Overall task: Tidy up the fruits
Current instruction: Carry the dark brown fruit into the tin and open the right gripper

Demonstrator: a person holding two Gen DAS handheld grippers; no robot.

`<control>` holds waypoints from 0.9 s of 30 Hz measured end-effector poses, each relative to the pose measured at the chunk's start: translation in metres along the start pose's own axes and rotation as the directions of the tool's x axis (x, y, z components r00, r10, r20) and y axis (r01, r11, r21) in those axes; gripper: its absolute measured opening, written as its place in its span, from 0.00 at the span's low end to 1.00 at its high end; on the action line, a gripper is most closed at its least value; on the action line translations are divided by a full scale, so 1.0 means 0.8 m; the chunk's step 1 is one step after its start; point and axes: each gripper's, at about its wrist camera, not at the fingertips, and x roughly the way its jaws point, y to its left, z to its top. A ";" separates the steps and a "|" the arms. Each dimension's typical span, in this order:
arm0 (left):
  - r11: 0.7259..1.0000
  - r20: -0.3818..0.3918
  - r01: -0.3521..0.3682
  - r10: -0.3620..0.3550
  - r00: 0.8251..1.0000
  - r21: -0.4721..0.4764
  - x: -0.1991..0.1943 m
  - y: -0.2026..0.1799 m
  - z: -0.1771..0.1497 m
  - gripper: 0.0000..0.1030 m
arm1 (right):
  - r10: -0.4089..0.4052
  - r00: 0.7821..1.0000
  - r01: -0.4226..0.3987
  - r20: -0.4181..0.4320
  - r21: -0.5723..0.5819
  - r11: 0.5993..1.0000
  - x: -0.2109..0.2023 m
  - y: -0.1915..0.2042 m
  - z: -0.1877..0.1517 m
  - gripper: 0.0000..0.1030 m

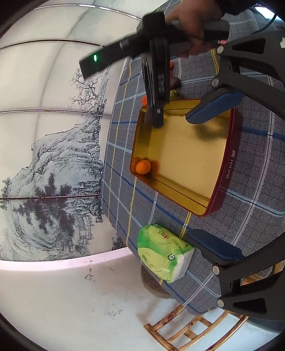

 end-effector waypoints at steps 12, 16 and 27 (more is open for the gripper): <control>0.998 -0.032 -0.040 0.041 0.999 0.050 0.012 0.004 -0.006 0.92 | -0.039 0.987 0.034 -0.155 -0.041 0.999 0.093 0.039 0.027 0.40; 0.997 -0.037 -0.038 0.040 0.998 0.070 0.014 0.001 -0.009 0.92 | -0.049 0.983 0.042 -0.178 -0.038 0.998 0.105 0.045 0.034 0.40; 0.998 -0.075 -0.026 0.031 0.997 0.064 0.022 0.005 -0.014 0.93 | -0.049 0.981 0.047 -0.190 -0.016 0.999 0.120 0.057 0.045 0.41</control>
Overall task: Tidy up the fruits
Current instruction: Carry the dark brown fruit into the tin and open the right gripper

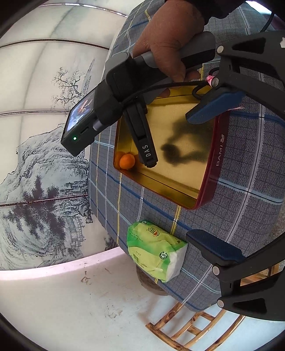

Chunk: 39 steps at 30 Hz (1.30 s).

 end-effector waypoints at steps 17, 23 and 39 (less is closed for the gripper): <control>1.000 -0.038 0.002 -0.003 0.999 -0.009 0.008 -0.004 -0.004 0.93 | 0.006 1.000 -0.006 -0.007 0.016 1.000 0.014 0.012 0.002 0.41; 1.000 -0.054 0.003 -0.004 0.999 -0.011 0.012 -0.005 -0.006 0.93 | 0.007 1.000 -0.007 -0.007 0.021 1.000 0.016 0.011 0.002 0.41; 1.000 -0.077 0.000 -0.001 0.997 -0.011 0.018 -0.005 -0.009 0.93 | 0.048 0.997 -0.052 0.068 0.051 0.997 0.000 0.003 0.000 0.43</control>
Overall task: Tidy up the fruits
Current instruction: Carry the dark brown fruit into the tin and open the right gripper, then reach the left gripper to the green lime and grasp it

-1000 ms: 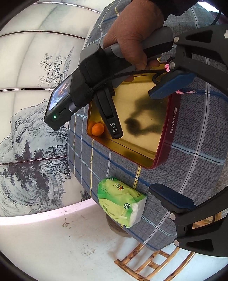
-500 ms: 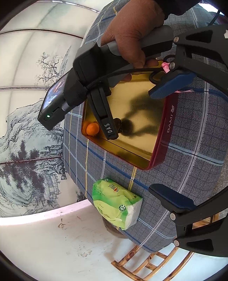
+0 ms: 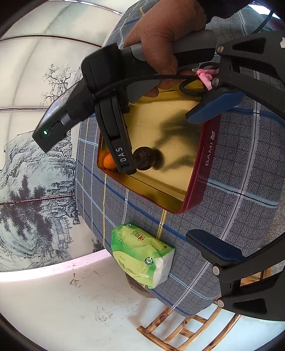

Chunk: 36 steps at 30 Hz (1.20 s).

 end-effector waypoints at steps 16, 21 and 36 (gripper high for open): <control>0.999 -0.006 -0.012 0.012 1.000 0.041 -0.002 -0.015 -0.005 0.93 | 0.009 0.982 -0.013 0.190 0.021 1.000 -0.093 -0.030 -0.068 0.55; 0.997 0.023 0.004 -0.006 1.000 0.074 -0.010 -0.023 -0.001 0.93 | -0.106 0.965 0.093 0.241 0.065 0.994 -0.135 -0.070 -0.132 0.57; 0.857 0.034 0.260 -0.306 0.951 0.445 -0.026 -0.146 0.053 0.93 | -0.388 0.897 0.281 0.214 0.402 0.872 -0.241 -0.252 -0.280 0.58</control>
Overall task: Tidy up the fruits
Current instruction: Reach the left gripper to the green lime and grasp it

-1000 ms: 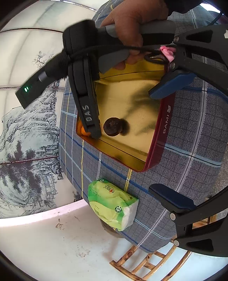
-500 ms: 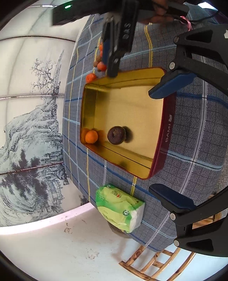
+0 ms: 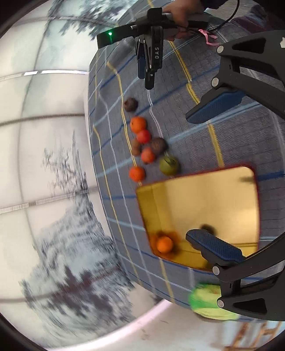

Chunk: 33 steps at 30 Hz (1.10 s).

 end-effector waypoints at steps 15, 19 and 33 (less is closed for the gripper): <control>0.711 -0.383 0.331 -0.094 0.919 0.620 0.159 -0.051 0.069 0.57 | 0.158 0.985 -0.167 0.069 0.169 0.971 -0.014 -0.042 -0.003 0.63; 0.670 -0.497 0.423 -0.092 0.863 0.611 0.184 -0.044 0.066 0.57 | 0.174 0.982 -0.185 0.076 0.165 0.969 -0.015 -0.040 -0.003 0.66; 0.773 -0.532 0.408 -0.108 0.840 0.487 0.192 -0.020 0.037 0.32 | 0.179 0.981 -0.188 0.069 0.171 0.967 -0.011 -0.040 -0.002 0.71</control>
